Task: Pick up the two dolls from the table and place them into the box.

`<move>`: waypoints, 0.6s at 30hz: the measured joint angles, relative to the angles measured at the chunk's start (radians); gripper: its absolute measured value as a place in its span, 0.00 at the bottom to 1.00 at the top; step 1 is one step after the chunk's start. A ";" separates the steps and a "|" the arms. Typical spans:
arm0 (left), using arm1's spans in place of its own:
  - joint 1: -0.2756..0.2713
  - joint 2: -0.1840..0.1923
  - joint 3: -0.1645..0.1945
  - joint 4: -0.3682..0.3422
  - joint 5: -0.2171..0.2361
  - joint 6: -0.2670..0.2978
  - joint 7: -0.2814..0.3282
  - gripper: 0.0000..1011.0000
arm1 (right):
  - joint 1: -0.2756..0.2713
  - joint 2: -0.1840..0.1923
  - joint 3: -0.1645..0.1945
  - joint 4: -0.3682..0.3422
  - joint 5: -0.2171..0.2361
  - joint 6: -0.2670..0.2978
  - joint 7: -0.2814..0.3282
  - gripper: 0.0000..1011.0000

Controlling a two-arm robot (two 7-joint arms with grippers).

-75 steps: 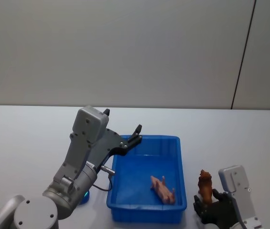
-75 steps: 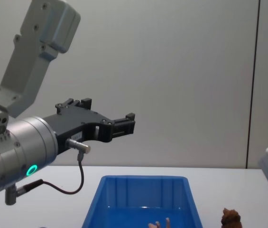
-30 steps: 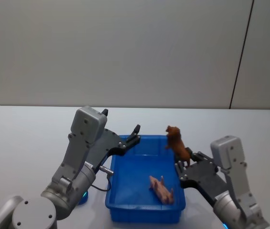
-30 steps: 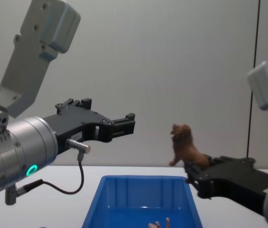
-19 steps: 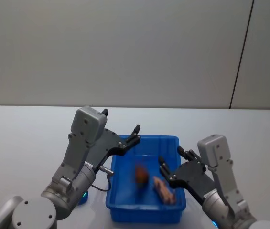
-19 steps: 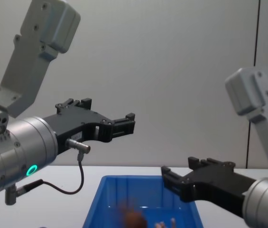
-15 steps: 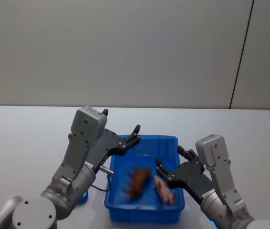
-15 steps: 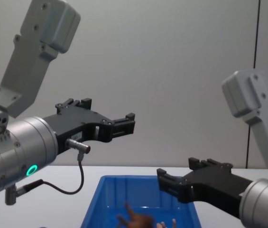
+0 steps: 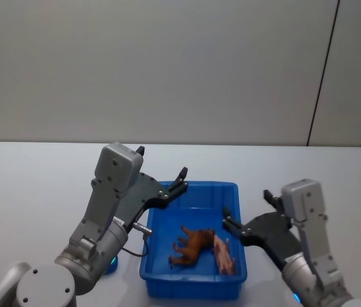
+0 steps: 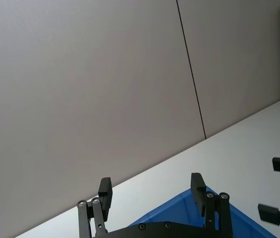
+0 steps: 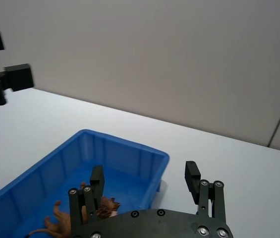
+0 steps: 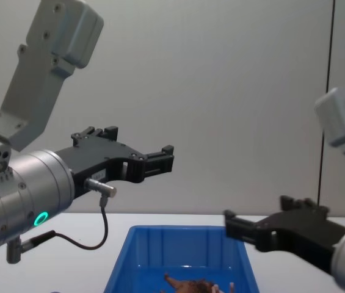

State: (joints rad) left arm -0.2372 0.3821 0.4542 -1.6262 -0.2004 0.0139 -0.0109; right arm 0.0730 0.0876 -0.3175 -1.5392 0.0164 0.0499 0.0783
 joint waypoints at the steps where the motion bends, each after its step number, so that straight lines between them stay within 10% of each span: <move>1: 0.000 0.000 0.000 0.000 0.000 0.000 0.000 0.99 | -0.003 0.002 0.002 -0.003 0.002 0.000 -0.006 0.99; 18: 0.000 0.000 0.000 0.000 0.000 0.000 0.000 0.99 | -0.078 0.059 0.056 -0.091 0.074 0.017 -0.139 0.99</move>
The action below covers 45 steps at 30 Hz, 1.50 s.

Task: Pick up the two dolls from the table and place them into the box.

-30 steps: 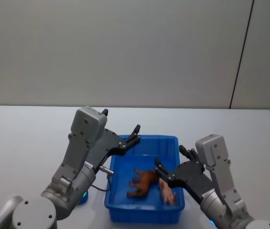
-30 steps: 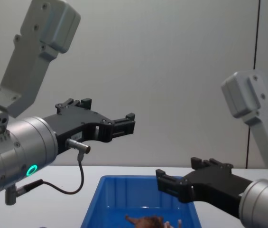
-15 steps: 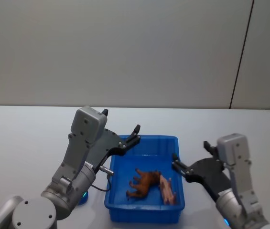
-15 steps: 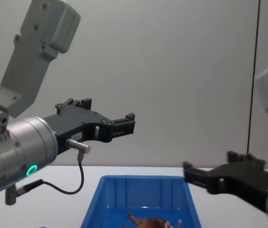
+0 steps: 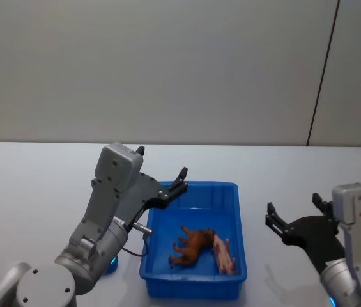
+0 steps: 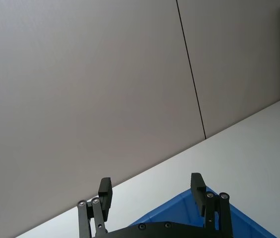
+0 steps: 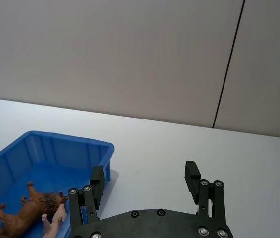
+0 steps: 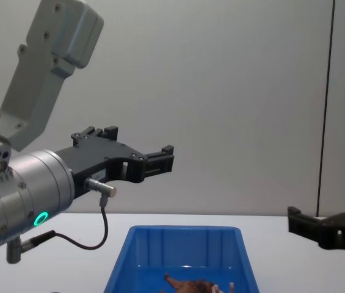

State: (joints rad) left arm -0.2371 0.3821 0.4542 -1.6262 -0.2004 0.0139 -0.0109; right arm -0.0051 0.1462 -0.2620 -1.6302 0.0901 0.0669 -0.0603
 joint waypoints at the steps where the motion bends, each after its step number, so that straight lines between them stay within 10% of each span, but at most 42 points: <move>1: 0.000 0.000 0.000 0.000 0.000 0.000 0.000 0.99 | -0.002 0.002 0.002 -0.002 0.002 0.001 -0.004 0.99; 16: 0.038 0.034 -0.018 -0.033 -0.046 0.048 0.024 0.99 | -0.023 0.017 0.017 -0.025 0.024 0.008 -0.036 0.99; 45: 0.163 0.183 -0.103 -0.041 -0.295 0.103 -0.022 0.99 | -0.031 0.023 0.022 -0.033 0.031 0.011 -0.048 0.99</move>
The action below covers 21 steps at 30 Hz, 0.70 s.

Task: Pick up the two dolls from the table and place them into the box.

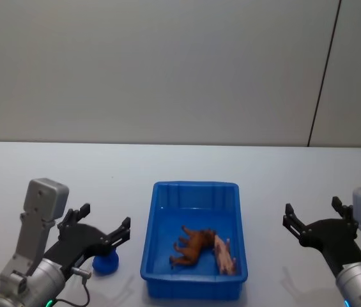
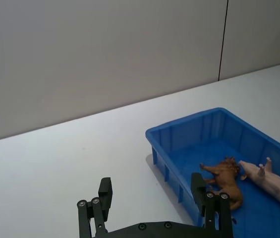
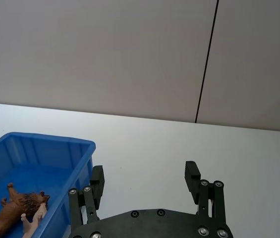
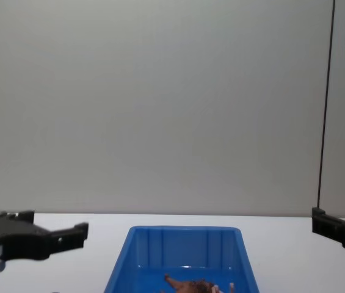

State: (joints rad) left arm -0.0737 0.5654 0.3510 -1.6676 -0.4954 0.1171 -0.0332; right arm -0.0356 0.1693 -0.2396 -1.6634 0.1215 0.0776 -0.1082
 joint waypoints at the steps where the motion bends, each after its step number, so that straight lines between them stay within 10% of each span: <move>1: -0.001 0.002 -0.003 0.011 -0.008 0.003 -0.012 0.99 | 0.000 0.000 0.000 0.000 0.000 0.000 0.000 0.99; 21: -0.065 -0.016 -0.019 0.177 -0.029 0.048 -0.155 0.99 | -0.001 0.001 0.000 -0.001 0.000 0.000 -0.001 0.99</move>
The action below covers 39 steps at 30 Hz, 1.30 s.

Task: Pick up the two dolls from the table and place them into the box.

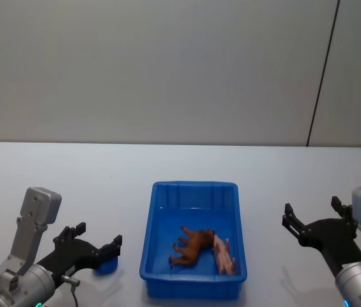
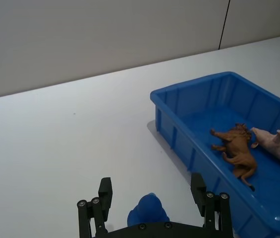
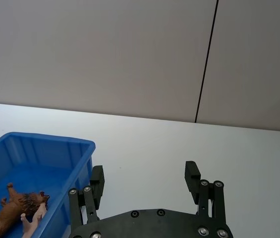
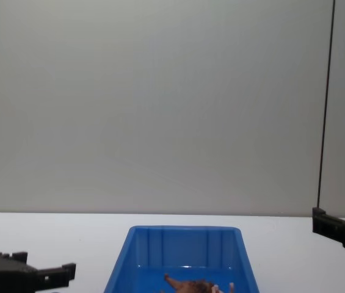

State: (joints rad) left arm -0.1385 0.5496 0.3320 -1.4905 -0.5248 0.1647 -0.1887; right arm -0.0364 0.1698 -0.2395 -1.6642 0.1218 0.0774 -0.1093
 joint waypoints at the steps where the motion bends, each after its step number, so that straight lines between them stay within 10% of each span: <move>1: -0.007 -0.004 0.000 0.018 0.002 0.001 -0.010 0.99 | 0.000 0.000 0.000 0.000 0.000 0.000 0.000 0.99; 39: -0.126 -0.055 -0.004 0.219 0.010 0.046 -0.222 0.96 | 0.000 0.000 0.000 0.000 0.000 0.000 0.000 0.99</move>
State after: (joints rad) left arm -0.2646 0.4942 0.3282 -1.2715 -0.5152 0.2110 -0.4104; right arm -0.0364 0.1698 -0.2396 -1.6642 0.1218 0.0774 -0.1092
